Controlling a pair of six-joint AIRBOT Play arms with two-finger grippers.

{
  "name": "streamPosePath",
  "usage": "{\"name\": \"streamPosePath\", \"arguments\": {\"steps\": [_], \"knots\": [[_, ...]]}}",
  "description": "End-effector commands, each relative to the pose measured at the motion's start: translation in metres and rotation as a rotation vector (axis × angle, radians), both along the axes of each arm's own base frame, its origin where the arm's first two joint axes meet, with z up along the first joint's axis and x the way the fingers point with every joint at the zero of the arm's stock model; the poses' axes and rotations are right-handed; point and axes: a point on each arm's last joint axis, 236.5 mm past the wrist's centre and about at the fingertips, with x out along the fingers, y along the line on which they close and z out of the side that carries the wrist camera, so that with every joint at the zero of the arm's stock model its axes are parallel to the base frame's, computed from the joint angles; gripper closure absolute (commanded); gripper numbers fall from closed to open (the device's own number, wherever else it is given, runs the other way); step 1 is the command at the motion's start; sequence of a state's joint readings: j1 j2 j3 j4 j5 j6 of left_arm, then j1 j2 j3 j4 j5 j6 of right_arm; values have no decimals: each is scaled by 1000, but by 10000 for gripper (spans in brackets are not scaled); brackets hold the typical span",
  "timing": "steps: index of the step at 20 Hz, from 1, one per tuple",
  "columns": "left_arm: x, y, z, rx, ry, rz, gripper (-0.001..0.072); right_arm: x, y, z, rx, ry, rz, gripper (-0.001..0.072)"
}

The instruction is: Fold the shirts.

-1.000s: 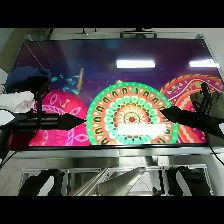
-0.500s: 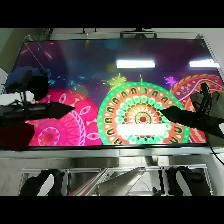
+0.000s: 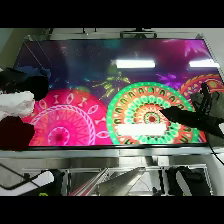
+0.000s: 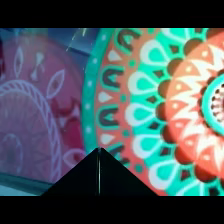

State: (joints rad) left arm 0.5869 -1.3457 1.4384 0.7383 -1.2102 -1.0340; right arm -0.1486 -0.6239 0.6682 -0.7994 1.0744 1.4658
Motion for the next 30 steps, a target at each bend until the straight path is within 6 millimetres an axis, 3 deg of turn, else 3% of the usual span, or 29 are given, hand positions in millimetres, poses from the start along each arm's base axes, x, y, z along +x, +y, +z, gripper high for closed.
{"name": "streamPosePath", "arguments": {"steps": [1, 5, 9, 12, 17, 19, 21, 25, 26, 27, 30], "knots": [[45, 87, -59, 43, 69, 92, -13, 17, -10, 8, -6, -65, -65, 702], [85, 114, -141, 177, 182, 67, -12, 20, -12, 10, -8, -74, -74, 702], [100, 121, -205, 366, 337, 10, -12, 18, -11, 8, -6, -63, -68, 701], [113, 108, -227, 378, 349, -14, -12, 18, -11, 7, -6, -63, -67, 695], [126, 100, -246, 384, 334, -15, -12, 18, -11, 7, -6, -63, -67, 695], [132, 96, -241, 385, 311, -12, -11, 18, -11, 7, -6, -63, -67, 695], [132, 81, -223, 352, 296, -32, -10, 18, -11, 7, -6, -62, -67, 696], [88, 56, -168, 308, 376, -137, -3, 18, -11, 7, -6, -63, -67, 695], [86, 54, -154, 311, 361, -139, -3, 18, -11, 7, -6, -63, -67, 696], [93, 60, -138, 336, 308, -108, -3, 18, -11, 7, -6, -63, -68, 696], [146, 90, -83, 406, 40, 83, -1, 18, -11, 7, -6, -63, -68, 696]]}}
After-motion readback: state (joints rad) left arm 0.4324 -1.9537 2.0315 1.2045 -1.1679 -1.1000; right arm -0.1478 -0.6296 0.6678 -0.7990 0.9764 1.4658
